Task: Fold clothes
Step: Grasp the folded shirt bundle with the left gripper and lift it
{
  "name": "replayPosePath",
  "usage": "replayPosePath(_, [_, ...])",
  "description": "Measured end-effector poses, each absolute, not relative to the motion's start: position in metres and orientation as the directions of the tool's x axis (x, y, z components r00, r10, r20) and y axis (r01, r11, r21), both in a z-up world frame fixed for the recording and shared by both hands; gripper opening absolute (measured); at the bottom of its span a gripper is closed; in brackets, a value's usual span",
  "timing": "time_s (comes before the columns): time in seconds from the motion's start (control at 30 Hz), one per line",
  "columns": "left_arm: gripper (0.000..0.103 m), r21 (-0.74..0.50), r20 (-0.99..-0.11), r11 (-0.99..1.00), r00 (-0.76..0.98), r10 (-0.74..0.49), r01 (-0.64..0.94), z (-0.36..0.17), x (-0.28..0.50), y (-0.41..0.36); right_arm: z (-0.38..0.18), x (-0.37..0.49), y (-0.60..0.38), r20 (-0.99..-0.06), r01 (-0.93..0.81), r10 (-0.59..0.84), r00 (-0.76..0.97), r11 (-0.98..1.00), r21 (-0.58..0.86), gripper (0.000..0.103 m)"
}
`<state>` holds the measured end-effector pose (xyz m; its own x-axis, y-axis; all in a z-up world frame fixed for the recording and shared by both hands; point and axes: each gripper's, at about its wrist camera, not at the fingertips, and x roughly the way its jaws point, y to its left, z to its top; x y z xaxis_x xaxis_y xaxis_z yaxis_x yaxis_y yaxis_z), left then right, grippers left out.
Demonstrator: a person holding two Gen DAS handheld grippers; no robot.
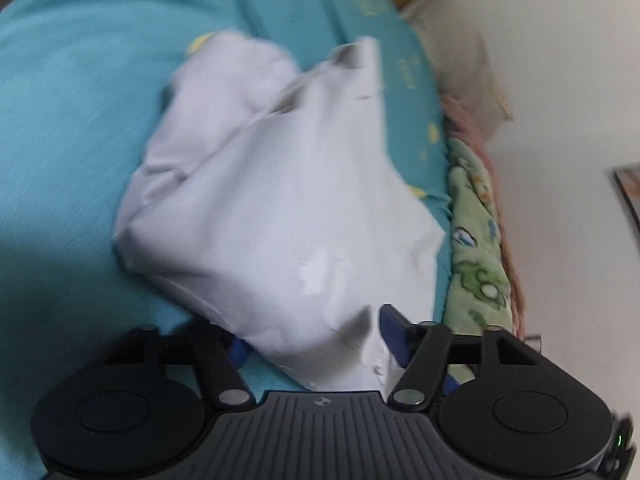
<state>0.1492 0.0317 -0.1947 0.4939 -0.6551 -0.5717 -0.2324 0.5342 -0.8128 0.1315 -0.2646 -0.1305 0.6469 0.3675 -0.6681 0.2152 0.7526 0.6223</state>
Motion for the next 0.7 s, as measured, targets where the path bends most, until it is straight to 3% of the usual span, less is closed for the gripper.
replayPosePath(0.03, [0.055,-0.817,-0.572,0.509,0.491,-0.657,-0.271,-0.202,0.151,0.034,-0.131,0.128,-0.266,-0.653,0.219,0.397,0.645,0.722,0.656,0.073])
replayPosePath(0.1, [0.053,-0.826,-0.561,0.483,0.501,-0.659,-0.29,-0.205,0.152,0.034,-0.135,0.12,-0.266,-0.624,0.232,0.455,0.635,0.659,0.716,0.086])
replayPosePath(0.3, [0.025,-0.829,-0.544,0.509,0.553,-0.631,-0.233,-0.194,0.149,0.023,-0.164,0.104,-0.247,-0.506,0.295,0.672,0.541,0.412,0.862,0.086])
replayPosePath(0.5, [0.02,-0.882,-0.433,0.444,0.636,-0.639,-0.156,-0.182,0.152,0.012,-0.198,0.099,-0.242,-0.382,0.399,0.691,0.614,0.147,0.905,0.085])
replayPosePath(0.63, [0.02,-0.903,-0.404,0.395,0.653,-0.64,-0.171,-0.183,0.147,0.034,-0.205,0.094,-0.261,-0.458,0.467,0.54,0.706,0.131,0.875,0.084])
replayPosePath(0.7, [0.02,-0.904,-0.405,0.386,0.654,-0.639,-0.184,-0.185,0.149,0.034,-0.207,0.092,-0.269,-0.501,0.502,0.474,0.724,0.135,0.854,0.071])
